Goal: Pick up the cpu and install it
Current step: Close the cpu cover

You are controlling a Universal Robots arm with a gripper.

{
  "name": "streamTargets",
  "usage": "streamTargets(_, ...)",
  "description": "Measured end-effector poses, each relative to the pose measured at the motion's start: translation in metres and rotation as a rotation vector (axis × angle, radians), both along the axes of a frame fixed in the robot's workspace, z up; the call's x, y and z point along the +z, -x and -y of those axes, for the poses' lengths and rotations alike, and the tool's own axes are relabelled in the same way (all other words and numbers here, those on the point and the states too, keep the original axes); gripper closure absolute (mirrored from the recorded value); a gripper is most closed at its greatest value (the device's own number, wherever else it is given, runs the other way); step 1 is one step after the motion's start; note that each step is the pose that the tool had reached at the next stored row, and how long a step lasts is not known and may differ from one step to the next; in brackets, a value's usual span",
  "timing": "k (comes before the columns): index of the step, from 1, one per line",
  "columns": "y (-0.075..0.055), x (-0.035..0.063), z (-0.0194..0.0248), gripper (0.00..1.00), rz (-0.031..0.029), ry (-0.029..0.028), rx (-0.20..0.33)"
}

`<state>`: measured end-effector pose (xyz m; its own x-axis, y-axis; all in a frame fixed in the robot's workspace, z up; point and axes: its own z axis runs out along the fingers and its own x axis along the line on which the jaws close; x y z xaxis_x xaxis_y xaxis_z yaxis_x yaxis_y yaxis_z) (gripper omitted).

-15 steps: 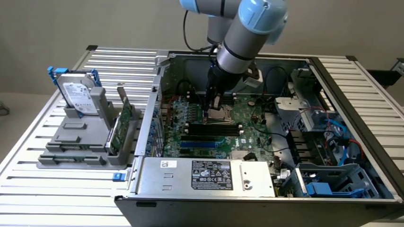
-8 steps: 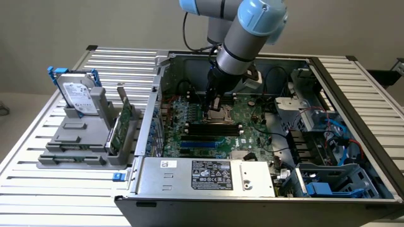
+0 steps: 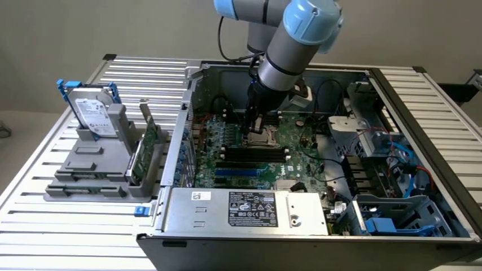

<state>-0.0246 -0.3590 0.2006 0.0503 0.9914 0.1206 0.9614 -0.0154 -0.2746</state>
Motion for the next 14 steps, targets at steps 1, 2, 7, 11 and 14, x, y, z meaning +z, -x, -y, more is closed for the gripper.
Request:
streamTargets(1, 0.0000, -0.0007, 0.0000, 0.89, -0.0001, 0.0003, 0.000)
streamTargets(2, 0.0000, -0.0015, 0.0000, 0.89, -0.0002, 0.0005, 0.000)
streamTargets(7, 0.0000, -0.0049, -0.0001, 0.89, -0.0006, 0.0026, 0.000)
streamTargets(11, 0.0001, -0.0052, -0.0005, 0.89, -0.0006, 0.0029, 0.000)
streamTargets(14, 0.0010, -0.0029, -0.0006, 0.89, -0.0011, 0.0023, 0.000)
